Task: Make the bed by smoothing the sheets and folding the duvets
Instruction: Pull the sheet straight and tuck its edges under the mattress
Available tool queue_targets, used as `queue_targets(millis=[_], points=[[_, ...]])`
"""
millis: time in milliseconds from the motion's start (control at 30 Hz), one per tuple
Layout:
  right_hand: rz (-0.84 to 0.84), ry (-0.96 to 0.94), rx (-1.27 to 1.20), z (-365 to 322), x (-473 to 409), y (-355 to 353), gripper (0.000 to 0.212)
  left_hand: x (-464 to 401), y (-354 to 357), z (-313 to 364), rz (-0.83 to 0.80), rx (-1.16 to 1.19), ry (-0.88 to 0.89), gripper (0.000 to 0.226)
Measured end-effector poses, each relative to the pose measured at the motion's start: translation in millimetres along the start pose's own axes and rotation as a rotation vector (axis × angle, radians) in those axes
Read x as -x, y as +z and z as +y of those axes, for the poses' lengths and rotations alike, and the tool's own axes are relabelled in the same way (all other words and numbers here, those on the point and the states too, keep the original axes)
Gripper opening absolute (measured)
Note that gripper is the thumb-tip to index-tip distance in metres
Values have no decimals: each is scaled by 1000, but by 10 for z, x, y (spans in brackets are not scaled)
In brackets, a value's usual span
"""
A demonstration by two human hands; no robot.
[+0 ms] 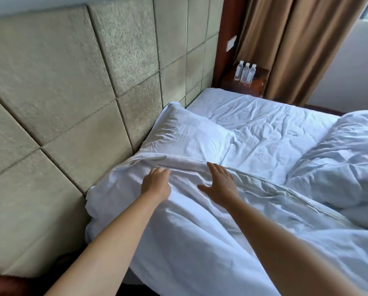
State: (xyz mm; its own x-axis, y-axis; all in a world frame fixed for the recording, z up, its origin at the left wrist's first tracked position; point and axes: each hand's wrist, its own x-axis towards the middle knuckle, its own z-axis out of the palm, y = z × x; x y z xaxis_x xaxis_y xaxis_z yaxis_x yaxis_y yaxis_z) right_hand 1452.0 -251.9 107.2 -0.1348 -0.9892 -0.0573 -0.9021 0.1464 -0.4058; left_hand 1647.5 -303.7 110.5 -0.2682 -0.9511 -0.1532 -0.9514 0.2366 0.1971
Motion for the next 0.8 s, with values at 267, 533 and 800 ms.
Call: queue_targets(millis=[267, 533, 800], points=[[-71, 257, 8, 1443, 1933, -340, 72, 1314, 535, 1458, -190, -67, 210, 43], [41, 527, -34, 1964, 3236, -564, 67, 1935, 762, 2494, -218, -107, 543, 39], [57, 757, 23, 2172, 4502, -642, 66, 2618, 1148, 3216, -309, -89, 803, 34]])
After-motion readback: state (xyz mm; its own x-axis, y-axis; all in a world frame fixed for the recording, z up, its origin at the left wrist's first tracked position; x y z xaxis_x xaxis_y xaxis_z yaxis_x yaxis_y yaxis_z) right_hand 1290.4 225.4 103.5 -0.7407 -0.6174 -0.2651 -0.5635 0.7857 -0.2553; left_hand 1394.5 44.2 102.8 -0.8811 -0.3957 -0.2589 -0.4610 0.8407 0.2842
